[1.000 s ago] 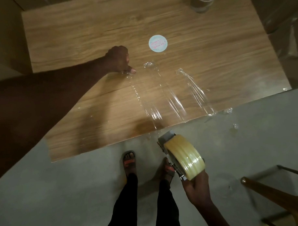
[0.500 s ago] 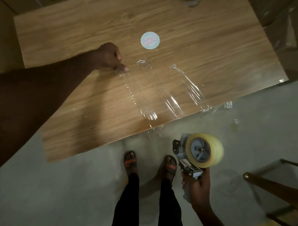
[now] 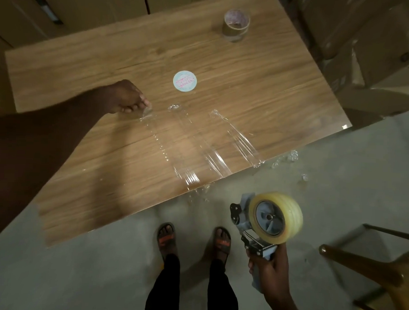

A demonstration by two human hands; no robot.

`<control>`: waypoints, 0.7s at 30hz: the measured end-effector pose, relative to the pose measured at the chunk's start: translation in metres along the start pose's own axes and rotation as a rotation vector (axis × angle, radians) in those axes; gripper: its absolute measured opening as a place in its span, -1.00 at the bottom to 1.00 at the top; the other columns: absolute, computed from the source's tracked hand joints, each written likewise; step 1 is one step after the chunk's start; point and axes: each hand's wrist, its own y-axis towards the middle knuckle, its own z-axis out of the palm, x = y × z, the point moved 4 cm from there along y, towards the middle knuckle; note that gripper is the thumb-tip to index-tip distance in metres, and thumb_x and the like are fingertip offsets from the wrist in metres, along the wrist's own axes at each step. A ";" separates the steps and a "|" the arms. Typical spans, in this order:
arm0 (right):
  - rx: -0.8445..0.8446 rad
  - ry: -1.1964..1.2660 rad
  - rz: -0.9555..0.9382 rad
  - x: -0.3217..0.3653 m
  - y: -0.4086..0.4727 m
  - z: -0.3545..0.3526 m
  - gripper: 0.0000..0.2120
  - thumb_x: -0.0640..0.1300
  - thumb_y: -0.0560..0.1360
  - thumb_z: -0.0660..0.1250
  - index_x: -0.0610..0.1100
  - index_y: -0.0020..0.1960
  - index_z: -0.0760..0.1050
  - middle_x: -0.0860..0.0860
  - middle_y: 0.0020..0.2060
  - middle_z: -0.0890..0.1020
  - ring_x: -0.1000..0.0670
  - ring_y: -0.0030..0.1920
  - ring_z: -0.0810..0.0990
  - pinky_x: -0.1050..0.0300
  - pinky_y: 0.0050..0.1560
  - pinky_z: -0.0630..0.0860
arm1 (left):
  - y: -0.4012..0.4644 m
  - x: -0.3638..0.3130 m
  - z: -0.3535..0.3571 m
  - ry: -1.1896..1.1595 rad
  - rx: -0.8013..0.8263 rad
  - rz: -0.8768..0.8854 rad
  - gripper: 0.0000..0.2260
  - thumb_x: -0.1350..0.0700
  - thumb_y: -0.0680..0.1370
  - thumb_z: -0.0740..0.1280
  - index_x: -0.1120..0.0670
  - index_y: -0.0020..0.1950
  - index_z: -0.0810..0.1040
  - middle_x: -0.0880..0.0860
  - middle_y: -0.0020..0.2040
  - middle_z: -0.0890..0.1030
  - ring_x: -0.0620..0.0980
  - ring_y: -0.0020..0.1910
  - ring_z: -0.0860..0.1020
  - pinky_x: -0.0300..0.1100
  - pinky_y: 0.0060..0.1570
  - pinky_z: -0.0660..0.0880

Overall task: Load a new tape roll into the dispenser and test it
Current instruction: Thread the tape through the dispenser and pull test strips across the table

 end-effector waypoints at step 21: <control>0.399 0.047 -0.186 0.149 0.010 0.067 -0.54 -0.30 0.41 0.44 -0.20 0.29 0.45 -0.25 -0.21 0.67 -0.21 -0.37 0.57 -0.02 -0.43 0.52 | -0.125 -0.029 0.061 -0.034 -0.557 0.504 -0.83 0.08 0.57 0.36 0.17 -0.04 0.67 0.15 -0.11 0.67 0.12 -0.07 0.58 -0.10 -0.01 0.43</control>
